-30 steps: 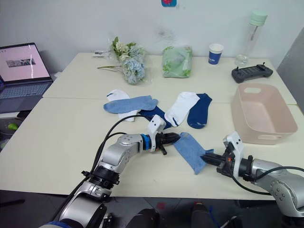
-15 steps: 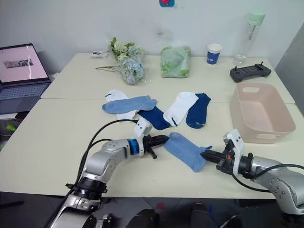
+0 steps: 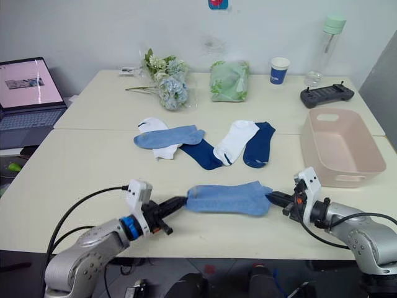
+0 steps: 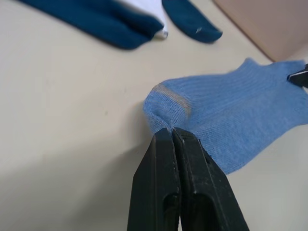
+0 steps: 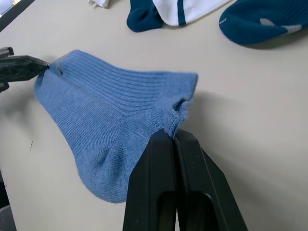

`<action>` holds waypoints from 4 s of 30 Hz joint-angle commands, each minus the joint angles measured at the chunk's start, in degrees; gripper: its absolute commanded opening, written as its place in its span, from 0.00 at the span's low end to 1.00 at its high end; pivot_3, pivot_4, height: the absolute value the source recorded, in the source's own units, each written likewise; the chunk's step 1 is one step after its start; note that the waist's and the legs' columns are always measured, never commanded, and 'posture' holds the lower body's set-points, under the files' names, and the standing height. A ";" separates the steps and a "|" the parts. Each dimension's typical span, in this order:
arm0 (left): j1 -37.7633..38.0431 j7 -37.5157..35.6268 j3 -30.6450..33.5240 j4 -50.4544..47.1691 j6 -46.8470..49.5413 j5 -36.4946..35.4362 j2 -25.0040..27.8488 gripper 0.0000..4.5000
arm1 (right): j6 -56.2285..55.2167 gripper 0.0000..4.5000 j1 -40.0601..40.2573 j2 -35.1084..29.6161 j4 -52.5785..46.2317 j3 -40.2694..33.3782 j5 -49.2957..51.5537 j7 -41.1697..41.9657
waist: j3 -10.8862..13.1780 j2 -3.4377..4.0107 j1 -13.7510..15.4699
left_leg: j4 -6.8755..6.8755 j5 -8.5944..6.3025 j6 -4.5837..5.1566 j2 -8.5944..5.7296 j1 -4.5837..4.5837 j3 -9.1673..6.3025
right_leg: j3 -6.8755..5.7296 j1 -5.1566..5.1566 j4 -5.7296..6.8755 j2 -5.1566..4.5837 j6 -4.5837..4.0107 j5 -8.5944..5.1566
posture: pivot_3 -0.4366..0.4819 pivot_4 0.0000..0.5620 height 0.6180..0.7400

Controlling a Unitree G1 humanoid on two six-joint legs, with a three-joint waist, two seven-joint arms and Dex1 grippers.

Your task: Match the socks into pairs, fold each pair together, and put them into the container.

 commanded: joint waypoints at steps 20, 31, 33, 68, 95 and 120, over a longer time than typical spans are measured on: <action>-0.36 1.86 -5.43 2.33 -5.35 1.73 1.46 0.01 | -1.86 0.00 3.06 1.04 -0.86 0.53 -1.76 1.45 | -0.01 0.02 -0.05 | -0.02 0.00 0.00 0.04 0.02 0.03 | 0.00 0.00 -0.01 0.03 -0.01 0.00 | 0.48 0.27 1.00; 0.38 2.33 -3.60 2.39 -5.56 1.14 2.54 0.01 | -1.18 0.00 3.55 1.78 -2.98 0.76 -1.19 -0.05 | -0.01 0.02 -0.06 | -0.04 0.00 0.00 0.05 0.01 0.03 | -0.01 0.00 -0.02 0.03 -0.01 0.00 | 0.48 0.27 1.00; 0.69 2.38 -3.79 1.88 -5.42 0.95 2.58 0.01 | -0.89 0.00 3.39 2.04 -3.41 1.01 -1.07 -0.36 | -0.01 0.02 -0.06 | -0.04 0.00 0.00 0.05 0.02 0.02 | -0.01 0.01 -0.02 0.03 0.00 0.00 | 0.48 0.27 1.00; -2.02 -3.59 2.36 7.22 -13.72 2.93 11.76 0.99 | -5.01 1.00 -4.25 -2.82 -3.44 -2.21 -3.83 0.62 | 0.00 0.08 -0.25 | -0.05 0.00 0.00 0.15 0.04 0.09 | -0.01 -0.02 0.01 0.11 -0.02 0.00 | 0.48 0.27 1.00; -16.68 -15.06 -20.92 29.93 -39.95 23.35 9.89 0.00 | -40.29 0.01 -1.09 0.88 12.96 16.55 -29.42 9.25 | -0.17 0.14 -0.22 | -0.06 -0.01 -0.02 0.22 0.10 0.06 | -0.01 0.02 -0.04 0.17 -0.05 0.02 | 0.48 0.27 1.00; -14.16 -22.13 -21.58 21.60 -32.58 23.16 18.34 0.00 | -43.94 0.01 -1.14 -4.97 13.67 19.65 -31.14 20.04 | -0.16 0.15 -0.22 | -0.07 -0.02 -0.03 0.27 0.11 0.06 | -0.01 0.06 -0.06 0.26 -0.05 0.02 | 0.48 0.27 1.00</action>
